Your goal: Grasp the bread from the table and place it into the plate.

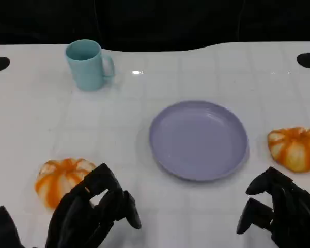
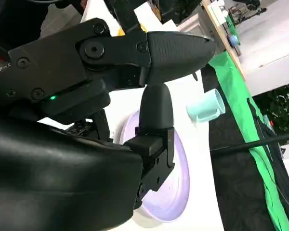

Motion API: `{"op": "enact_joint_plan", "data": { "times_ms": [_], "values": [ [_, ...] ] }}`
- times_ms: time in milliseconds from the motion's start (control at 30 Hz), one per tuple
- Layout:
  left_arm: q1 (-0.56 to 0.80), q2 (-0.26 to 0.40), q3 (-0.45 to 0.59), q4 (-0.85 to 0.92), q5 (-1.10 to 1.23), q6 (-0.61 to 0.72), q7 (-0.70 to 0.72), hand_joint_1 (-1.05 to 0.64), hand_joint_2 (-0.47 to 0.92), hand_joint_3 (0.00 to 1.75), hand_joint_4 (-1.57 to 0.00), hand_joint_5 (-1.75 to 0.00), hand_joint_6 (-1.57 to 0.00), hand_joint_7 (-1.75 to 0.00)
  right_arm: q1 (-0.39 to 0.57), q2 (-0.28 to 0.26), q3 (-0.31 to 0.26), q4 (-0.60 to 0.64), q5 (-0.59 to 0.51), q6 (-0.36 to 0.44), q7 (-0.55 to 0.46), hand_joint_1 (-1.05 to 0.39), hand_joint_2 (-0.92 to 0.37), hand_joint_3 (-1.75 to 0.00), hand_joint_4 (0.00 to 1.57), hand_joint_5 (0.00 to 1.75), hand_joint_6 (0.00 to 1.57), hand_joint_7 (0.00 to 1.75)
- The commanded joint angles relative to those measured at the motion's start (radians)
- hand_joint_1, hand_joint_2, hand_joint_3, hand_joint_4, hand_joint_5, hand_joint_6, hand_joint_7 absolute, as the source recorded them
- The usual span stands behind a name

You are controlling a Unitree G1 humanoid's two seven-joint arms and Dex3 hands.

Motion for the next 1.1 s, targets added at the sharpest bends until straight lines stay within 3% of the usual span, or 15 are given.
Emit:
{"op": "enact_joint_plan", "data": {
  "times_ms": [33,133,233,300,367,467,533,600,867,1000,1100],
  "values": [
    [0.008,0.010,0.005,-0.013,-0.003,0.000,-0.003,-0.60,0.92,0.30,-0.77,-1.75,-0.58,-1.75,0.001,-0.010,-0.007,-0.007,0.008,0.009,-0.005,-0.54,-0.92,-0.38,0.61,1.75,0.44,1.61],
    [0.006,0.008,0.007,-0.010,0.013,-0.036,-0.004,-0.60,0.92,0.33,-0.76,-1.75,-0.56,-1.74,0.003,-0.010,-0.003,-0.008,-0.001,-0.001,-0.005,-0.54,-0.92,-0.38,0.61,1.75,0.44,1.61],
    [0.009,0.011,0.006,-0.013,0.044,-0.082,0.004,-0.62,0.92,0.38,-0.70,-1.75,-0.54,-1.59,0.004,-0.009,-0.001,-0.010,0.001,0.000,-0.003,-0.54,-0.92,-0.39,0.61,1.75,0.44,1.61],
    [0.006,0.014,0.008,-0.012,0.065,-0.122,0.003,-0.64,0.92,0.33,-0.60,-1.63,-0.58,-1.24,0.005,-0.008,-0.001,-0.012,0.005,0.004,-0.003,-0.54,-0.92,-0.39,0.61,1.75,0.44,1.61],
    [0.004,0.016,0.011,-0.011,0.074,-0.144,0.002,-0.64,0.92,0.31,-0.57,-1.57,-0.60,-1.09,0.004,-0.007,-0.001,-0.010,0.005,0.000,-0.001,-0.54,-0.92,-0.39,0.61,1.75,0.44,1.62],
    [0.000,0.024,0.010,-0.023,0.117,-0.185,0.021,-0.61,0.92,0.27,-0.55,-1.38,-0.66,-0.72,0.004,-0.009,0.001,-0.008,0.000,-0.007,0.001,-0.54,-0.92,-0.40,0.61,1.75,0.44,1.62],
    [-0.002,0.029,0.009,-0.027,0.132,-0.200,0.024,-0.60,0.92,0.26,-0.54,-1.34,-0.67,-0.65,0.003,-0.010,0.002,-0.010,-0.003,-0.005,-0.001,-0.54,-0.92,-0.41,0.61,1.75,0.44,1.62],
    [-0.006,0.038,0.007,-0.031,0.148,-0.211,0.027,-0.60,0.92,0.23,-0.53,-1.19,-0.71,-0.44,0.003,-0.010,0.002,-0.012,-0.006,-0.006,-0.003,-0.54,-0.92,-0.41,0.61,1.75,0.44,1.63],
    [-0.033,0.166,0.000,-0.095,0.371,-0.296,0.072,-0.60,0.92,0.15,-0.37,-1.00,-0.62,-0.20,0.003,-0.007,-0.002,-0.010,0.000,-0.001,0.000,-0.54,-0.92,-0.42,0.60,1.75,0.43,1.63],
    [-0.034,0.243,0.002,-0.154,0.477,-0.305,0.097,-0.58,0.92,0.08,-0.34,-0.91,-0.62,-0.14,0.004,-0.006,0.002,-0.013,-0.004,-0.005,0.000,-0.55,-0.92,-0.42,0.60,1.75,0.43,1.62],
    [-0.033,0.259,-0.004,-0.164,0.491,-0.303,0.109,-0.58,0.92,0.07,-0.34,-0.88,-0.62,-0.13,0.005,-0.006,0.003,-0.014,-0.005,-0.005,0.000,-0.55,-0.92,-0.42,0.60,1.75,0.44,1.63]
  ]
}}
